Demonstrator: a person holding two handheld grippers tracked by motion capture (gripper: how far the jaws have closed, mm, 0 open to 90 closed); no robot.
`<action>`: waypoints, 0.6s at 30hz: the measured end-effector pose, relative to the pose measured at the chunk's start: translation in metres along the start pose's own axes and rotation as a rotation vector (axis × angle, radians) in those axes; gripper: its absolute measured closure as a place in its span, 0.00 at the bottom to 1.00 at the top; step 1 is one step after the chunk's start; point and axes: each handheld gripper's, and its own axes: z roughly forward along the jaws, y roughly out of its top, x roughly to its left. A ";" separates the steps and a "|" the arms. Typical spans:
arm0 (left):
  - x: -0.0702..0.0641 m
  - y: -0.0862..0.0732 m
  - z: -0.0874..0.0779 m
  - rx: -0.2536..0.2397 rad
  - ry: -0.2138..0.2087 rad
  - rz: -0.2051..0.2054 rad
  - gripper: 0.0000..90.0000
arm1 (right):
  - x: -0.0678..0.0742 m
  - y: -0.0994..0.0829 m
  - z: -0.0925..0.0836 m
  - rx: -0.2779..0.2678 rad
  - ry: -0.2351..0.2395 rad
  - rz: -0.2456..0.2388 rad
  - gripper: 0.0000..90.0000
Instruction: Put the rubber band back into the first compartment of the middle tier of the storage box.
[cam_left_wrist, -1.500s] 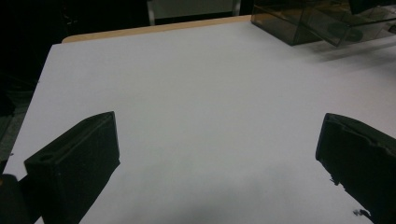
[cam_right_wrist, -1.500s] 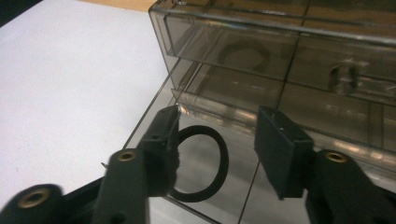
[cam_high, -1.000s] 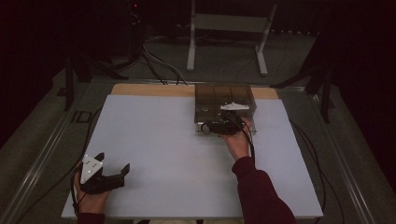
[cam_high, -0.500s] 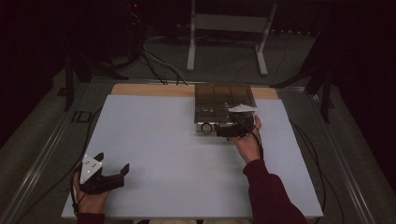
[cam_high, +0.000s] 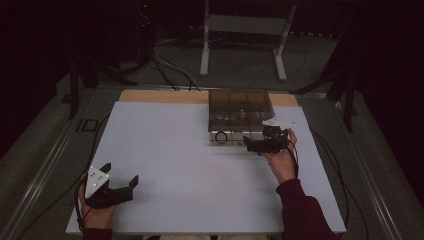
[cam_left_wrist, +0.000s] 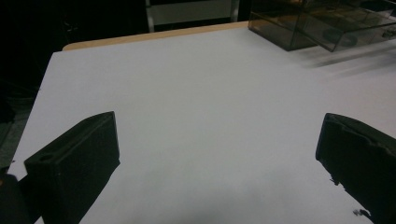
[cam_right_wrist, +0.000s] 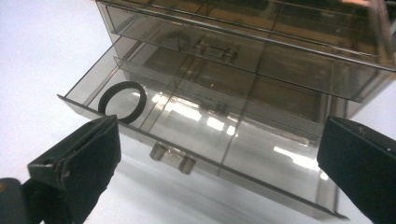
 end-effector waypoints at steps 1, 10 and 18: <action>0.000 0.000 0.000 0.000 -0.003 -0.002 0.00 | -0.001 -0.001 -0.003 -0.010 -0.003 -0.001 0.00; -0.001 0.001 0.002 0.014 -0.036 0.004 0.00 | -0.008 -0.029 -0.028 -0.053 -0.029 0.006 0.00; -0.002 0.001 0.000 -0.009 -0.022 0.000 0.00 | -0.012 -0.056 -0.041 -0.091 -0.070 -0.010 0.00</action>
